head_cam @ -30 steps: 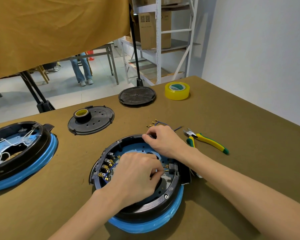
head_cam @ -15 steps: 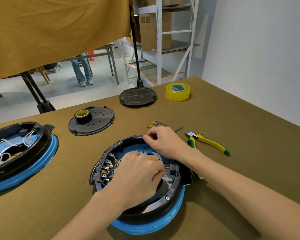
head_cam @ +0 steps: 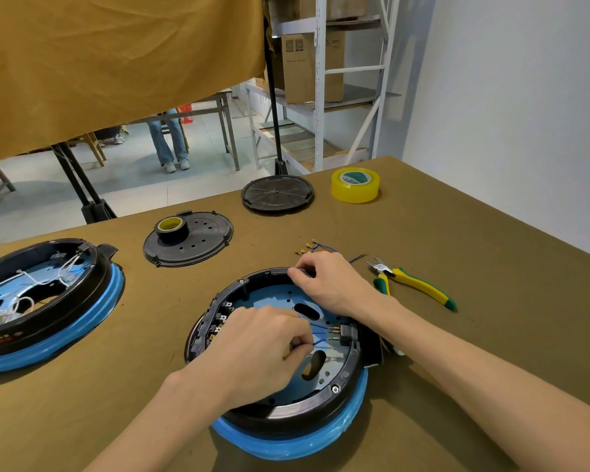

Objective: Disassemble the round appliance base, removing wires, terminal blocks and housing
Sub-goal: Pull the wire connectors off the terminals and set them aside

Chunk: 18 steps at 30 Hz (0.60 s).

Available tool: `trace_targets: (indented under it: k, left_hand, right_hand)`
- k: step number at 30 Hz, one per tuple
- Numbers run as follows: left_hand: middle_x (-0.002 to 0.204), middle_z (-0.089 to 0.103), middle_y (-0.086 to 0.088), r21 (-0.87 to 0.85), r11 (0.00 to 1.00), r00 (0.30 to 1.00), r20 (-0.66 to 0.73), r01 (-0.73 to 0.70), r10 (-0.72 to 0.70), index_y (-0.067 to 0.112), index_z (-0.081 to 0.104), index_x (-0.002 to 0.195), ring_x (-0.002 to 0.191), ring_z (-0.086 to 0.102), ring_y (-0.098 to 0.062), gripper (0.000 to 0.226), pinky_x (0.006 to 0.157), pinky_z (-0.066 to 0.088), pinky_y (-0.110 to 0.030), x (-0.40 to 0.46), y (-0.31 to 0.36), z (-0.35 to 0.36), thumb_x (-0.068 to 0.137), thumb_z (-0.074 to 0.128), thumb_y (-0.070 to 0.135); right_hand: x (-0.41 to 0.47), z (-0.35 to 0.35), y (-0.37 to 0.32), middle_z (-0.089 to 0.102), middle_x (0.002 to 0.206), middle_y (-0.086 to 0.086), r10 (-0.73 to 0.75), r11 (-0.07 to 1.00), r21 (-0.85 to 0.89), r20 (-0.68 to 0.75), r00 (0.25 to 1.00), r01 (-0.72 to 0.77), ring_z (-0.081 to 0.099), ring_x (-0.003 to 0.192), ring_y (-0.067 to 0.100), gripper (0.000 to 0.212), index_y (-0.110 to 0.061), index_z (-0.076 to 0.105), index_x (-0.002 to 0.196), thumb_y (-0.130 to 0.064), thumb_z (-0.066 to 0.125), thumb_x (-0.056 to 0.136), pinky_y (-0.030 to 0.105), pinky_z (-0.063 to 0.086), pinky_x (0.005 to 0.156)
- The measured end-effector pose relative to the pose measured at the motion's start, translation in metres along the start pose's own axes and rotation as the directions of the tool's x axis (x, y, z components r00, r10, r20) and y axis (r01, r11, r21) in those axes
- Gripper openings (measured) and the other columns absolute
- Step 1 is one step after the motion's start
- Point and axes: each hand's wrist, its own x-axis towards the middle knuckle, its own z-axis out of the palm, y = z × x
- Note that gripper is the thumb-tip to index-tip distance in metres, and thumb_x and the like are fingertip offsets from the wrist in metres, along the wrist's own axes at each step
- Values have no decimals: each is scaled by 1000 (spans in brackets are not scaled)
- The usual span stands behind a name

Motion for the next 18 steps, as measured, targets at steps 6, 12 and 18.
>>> trace_targets:
  k: [6,12,18]
  left_hand:
    - [86,64,17,6,999,998,-48,-31,32,31,65,89,74,59,-8,23,66,53,-32,2,7,-3,95,45,40]
    - [85,64,20,-79,997,998,-66,12,-17,34,69,93,83,59,-3,14,71,51,-27,-5,-19,-9,97,56,37]
    - [84,70,19,-340,940,968,-241,-14,-73,36,75,95,74,64,-8,17,65,51,-25,2,-7,-15,98,59,41]
  right_hand:
    - [0,-1,-1,70,82,3,-1,1000,6,4,1000,1,63,78,21,33,-16,72,92,-42,54,99,43,54,73]
    - [-1,-1,-1,68,79,4,4,1000,-1,23,1000,-4,62,75,23,32,-16,71,91,-41,54,100,40,51,69]
    - [1,0,-1,71,81,4,19,1000,3,17,1000,-19,64,77,22,33,-15,73,90,-40,54,99,43,54,72]
